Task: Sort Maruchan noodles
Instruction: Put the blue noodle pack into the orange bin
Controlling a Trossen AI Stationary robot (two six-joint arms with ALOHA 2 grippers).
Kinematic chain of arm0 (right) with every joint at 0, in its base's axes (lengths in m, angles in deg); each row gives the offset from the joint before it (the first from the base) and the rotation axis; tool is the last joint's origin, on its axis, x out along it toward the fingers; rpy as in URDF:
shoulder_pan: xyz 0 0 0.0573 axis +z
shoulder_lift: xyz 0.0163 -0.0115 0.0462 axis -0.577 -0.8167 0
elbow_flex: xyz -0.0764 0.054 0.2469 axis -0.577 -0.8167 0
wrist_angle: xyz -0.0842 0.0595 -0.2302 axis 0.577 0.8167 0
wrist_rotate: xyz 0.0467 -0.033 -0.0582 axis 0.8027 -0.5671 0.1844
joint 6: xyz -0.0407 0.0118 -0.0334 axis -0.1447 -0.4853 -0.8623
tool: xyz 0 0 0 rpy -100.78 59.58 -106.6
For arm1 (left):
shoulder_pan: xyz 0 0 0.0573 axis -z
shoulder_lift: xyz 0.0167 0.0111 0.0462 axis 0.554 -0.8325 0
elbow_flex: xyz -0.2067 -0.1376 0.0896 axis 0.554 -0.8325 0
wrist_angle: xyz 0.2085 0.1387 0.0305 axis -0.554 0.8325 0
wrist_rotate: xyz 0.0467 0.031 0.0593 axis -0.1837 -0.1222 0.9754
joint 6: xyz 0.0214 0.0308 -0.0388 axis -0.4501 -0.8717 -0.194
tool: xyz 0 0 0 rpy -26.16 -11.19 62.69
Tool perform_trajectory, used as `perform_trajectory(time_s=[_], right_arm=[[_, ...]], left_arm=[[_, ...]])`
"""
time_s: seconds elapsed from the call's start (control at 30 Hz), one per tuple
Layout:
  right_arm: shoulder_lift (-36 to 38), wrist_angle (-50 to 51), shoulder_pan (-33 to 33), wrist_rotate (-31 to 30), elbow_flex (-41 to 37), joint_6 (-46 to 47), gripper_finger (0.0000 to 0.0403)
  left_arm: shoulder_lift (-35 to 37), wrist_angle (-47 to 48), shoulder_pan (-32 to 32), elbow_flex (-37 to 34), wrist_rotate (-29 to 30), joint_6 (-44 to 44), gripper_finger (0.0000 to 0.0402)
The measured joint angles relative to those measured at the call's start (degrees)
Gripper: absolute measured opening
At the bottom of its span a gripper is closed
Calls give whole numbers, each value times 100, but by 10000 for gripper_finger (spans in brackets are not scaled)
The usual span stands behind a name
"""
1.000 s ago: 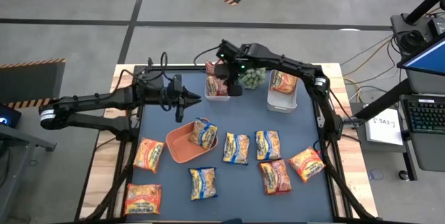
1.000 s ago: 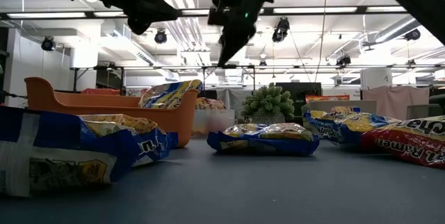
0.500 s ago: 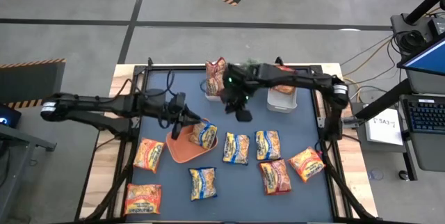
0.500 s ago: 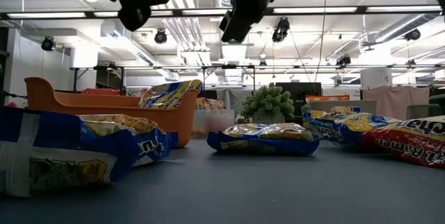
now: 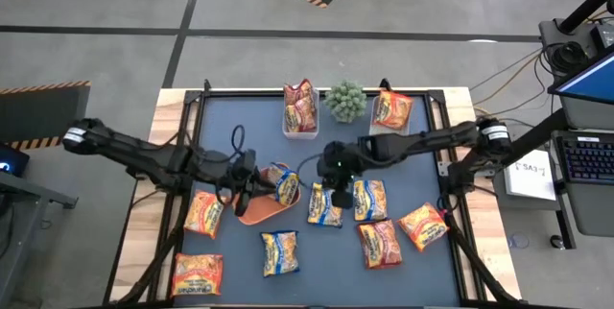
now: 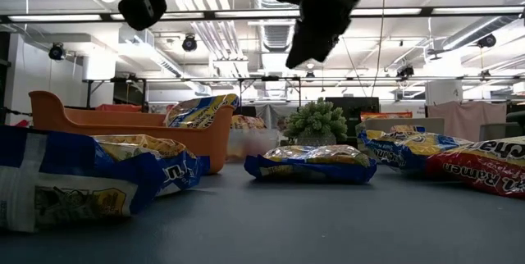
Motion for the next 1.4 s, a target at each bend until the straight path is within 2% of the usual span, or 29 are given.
perform_trajectory(time_s=[0.27, 0.53, 0.73, 0.87, 0.97, 1.13, 1.27, 1.4], right_arm=[[-33, -575, 823, -363, -407, 1199, 36], [-33, -1691, 1730, -1097, -889, 2493, 36], [-33, -3066, 2138, -1305, -1492, 4003, 36], [-33, -3482, 2290, -1347, -1807, 4797, 42], [-66, -3716, 2440, -1465, -1954, 5205, 60], [-331, -4039, 2645, -1729, -1962, 5451, 114], [-717, -4047, 2682, -1770, -1663, 5436, 159], [-1187, -4047, 2661, -1817, -1204, 4990, 195]], left_arm=[[-698, -352, 922, 0, 168, 626, 47], [-1597, -455, 2033, 23, 209, 1891, 47], [-2454, -470, 2549, 437, 316, 2246, 47], [-3001, -457, 2711, 827, 325, 2211, 47], [-3334, -310, 2804, 1065, 369, 2215, 47], [-3727, -166, 2910, 1274, 406, 2298, 47], [-3914, -121, 2911, 1246, 474, 2519, 47], [-4011, 1, 2934, 1219, 686, 2655, 47]])
